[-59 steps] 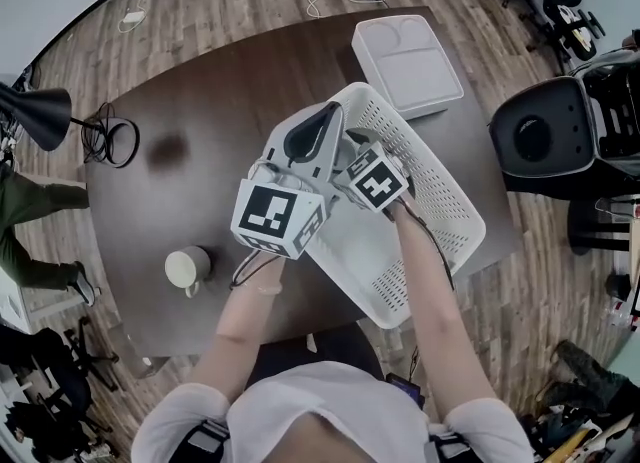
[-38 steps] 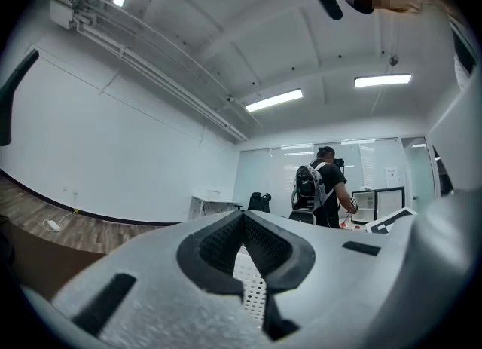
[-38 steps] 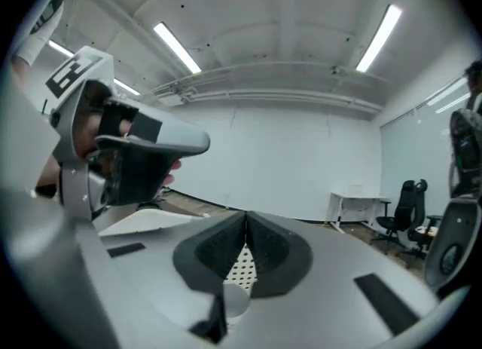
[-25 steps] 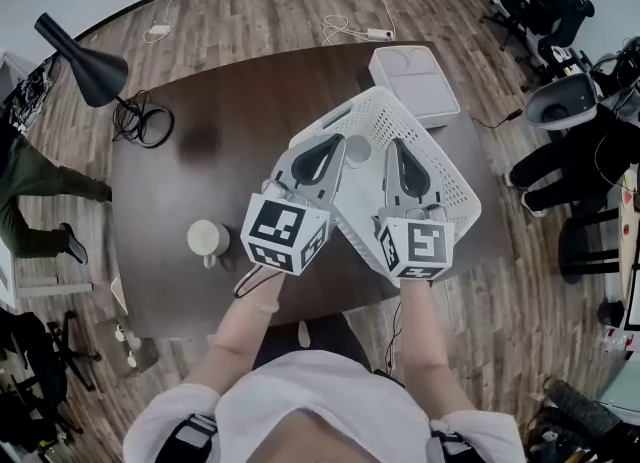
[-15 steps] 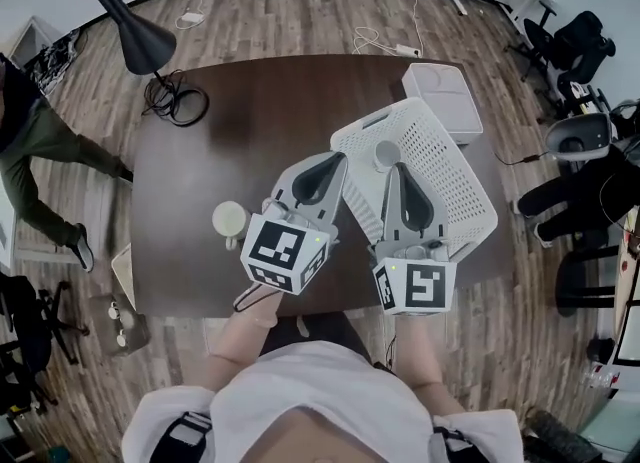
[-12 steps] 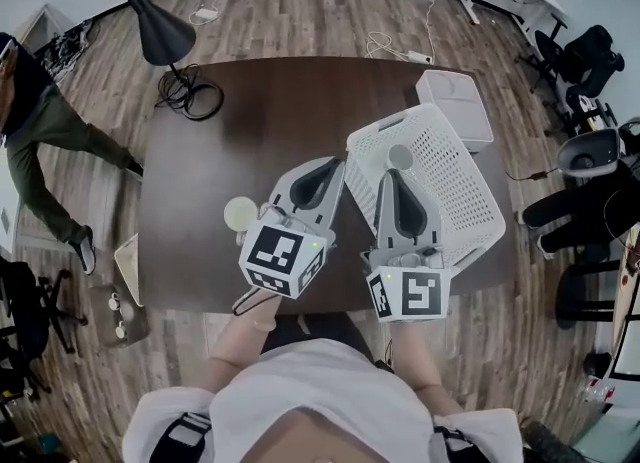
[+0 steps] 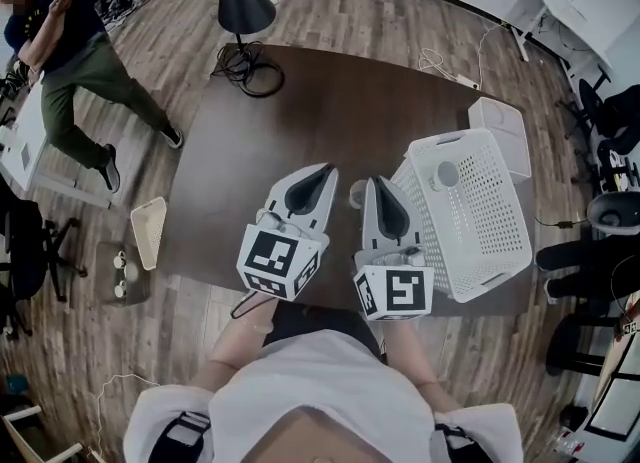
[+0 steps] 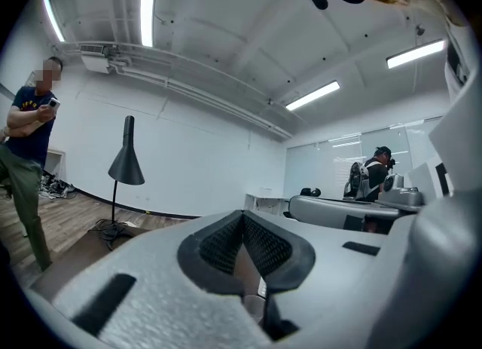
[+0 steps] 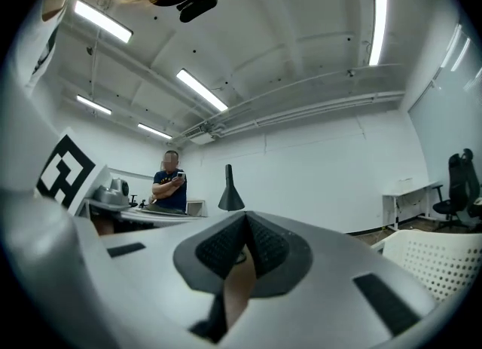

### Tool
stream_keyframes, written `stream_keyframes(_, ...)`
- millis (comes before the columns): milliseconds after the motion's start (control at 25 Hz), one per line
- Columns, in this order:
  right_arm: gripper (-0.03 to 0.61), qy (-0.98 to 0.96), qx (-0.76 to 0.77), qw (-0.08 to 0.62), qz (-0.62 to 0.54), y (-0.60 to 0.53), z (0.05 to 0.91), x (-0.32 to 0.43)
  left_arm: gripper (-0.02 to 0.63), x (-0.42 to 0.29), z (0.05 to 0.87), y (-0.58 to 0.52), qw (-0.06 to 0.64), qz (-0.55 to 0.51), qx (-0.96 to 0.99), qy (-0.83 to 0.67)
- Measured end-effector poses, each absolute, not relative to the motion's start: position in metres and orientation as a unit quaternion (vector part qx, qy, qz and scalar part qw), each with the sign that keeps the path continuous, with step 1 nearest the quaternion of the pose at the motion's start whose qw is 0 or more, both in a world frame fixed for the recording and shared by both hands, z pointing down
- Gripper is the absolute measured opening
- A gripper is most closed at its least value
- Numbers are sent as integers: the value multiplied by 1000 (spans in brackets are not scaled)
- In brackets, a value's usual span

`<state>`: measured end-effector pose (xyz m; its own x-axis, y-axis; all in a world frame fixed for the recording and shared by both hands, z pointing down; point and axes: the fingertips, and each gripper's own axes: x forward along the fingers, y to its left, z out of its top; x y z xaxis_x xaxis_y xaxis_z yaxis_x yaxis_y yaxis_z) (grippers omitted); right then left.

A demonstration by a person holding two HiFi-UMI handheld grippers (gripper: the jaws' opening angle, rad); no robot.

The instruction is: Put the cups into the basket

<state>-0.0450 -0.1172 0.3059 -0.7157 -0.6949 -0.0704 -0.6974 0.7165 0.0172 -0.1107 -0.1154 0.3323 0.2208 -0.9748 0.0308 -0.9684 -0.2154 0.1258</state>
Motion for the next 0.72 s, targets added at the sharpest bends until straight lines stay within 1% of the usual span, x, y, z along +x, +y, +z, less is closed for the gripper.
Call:
stream_keyframes(280,12,938,-347,20,21,-106,312,-77,9,-138,335,-100,58,-35,763,-643)
stream_keyframes(720,12,944,-328,8,28,-101,318,-84,9,-146,342,-99,71,-40,759,-646)
